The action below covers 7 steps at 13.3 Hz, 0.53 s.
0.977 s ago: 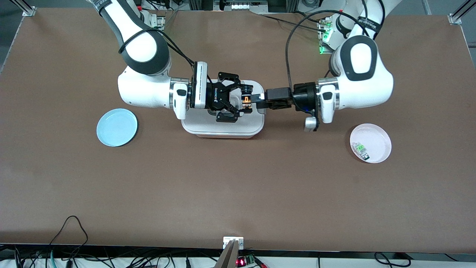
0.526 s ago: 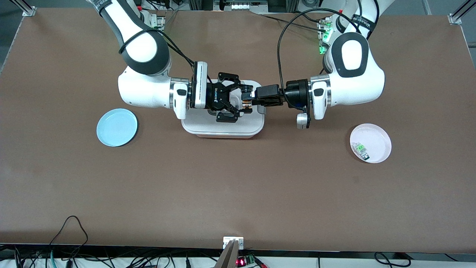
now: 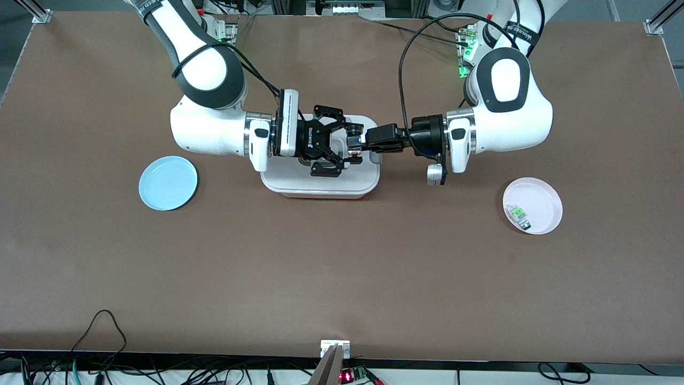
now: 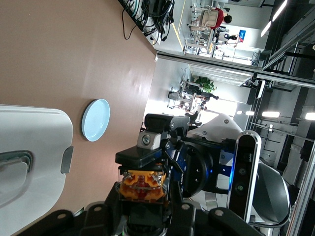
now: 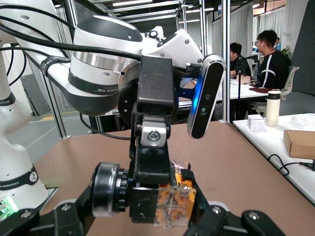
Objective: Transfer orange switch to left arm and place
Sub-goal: 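Grasp the switch with the left gripper while the right gripper opens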
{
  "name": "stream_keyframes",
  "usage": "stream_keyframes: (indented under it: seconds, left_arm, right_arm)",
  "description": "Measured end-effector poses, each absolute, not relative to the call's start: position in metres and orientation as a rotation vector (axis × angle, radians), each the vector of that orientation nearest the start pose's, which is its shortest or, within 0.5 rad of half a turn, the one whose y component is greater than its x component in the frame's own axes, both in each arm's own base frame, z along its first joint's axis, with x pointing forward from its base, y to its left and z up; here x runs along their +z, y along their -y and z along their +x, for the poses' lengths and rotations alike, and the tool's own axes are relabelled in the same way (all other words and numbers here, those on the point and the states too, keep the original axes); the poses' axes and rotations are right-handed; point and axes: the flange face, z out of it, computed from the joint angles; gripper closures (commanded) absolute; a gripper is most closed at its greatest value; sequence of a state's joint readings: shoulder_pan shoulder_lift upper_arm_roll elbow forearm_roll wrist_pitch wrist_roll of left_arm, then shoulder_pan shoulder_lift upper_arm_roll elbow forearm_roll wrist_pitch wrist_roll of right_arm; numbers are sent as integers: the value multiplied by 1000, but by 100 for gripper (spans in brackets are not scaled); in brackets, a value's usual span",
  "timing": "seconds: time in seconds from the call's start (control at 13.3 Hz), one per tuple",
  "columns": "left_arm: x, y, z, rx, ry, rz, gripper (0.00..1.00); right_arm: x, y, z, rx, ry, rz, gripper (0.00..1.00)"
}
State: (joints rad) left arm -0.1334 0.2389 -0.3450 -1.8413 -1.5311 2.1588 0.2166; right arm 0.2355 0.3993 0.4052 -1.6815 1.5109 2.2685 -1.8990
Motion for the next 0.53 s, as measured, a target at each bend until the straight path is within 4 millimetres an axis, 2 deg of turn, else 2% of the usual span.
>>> stream_keyframes:
  seconds: [0.08, 0.15, 0.53]
  left_arm:
    - [451, 319, 560, -137, -238, 1784, 92]
    - [451, 319, 560, -137, -238, 1784, 92]
    - [451, 314, 563, -128, -245, 1784, 92]
  right_arm:
    - [432, -405, 559, -1014, 1286, -1415, 22]
    - [432, -405, 559, -1014, 1285, -1415, 0]
    - [432, -404, 559, -1009, 1273, -1420, 0]
